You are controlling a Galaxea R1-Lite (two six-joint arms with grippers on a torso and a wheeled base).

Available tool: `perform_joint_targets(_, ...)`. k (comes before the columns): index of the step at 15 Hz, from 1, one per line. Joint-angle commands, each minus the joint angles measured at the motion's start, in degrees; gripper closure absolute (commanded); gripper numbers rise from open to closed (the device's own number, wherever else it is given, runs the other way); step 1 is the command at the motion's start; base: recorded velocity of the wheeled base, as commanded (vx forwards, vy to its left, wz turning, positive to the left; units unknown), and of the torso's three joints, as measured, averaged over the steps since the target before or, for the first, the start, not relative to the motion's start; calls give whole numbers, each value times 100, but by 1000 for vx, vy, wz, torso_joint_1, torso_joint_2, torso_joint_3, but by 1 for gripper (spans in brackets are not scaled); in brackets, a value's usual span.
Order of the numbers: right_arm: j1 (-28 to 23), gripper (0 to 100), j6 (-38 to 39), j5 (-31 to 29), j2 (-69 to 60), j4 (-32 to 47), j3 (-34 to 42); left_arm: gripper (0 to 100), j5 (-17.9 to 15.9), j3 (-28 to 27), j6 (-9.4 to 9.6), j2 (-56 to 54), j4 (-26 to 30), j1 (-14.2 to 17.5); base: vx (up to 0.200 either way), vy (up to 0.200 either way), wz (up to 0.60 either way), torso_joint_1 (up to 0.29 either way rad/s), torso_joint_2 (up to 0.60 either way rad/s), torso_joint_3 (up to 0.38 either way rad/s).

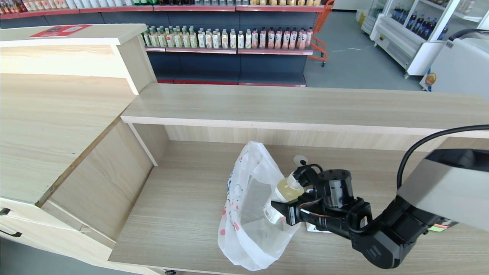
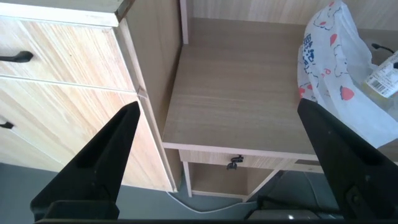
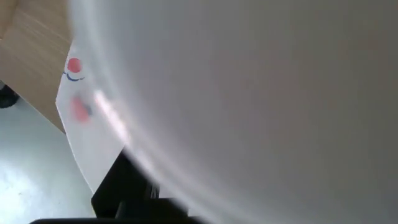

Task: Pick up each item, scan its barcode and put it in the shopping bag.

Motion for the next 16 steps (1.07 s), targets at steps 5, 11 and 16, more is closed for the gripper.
perform_joint_targets(5,329,100,-1372,-168,1038,-450,-454,0,-2,1,-2,-2,-1,0,0,0,0,0,0,0)
perform_joint_targets(11,285,0,-968,-36,994,-714,-489,0,-2,1,-2,-2,-1,0,0,0,0,0,0,0)
perform_joint_targets(16,109,0,1247,43,167,-283,-357,0,-2,1,-2,-2,-1,0,0,0,0,0,0,0)
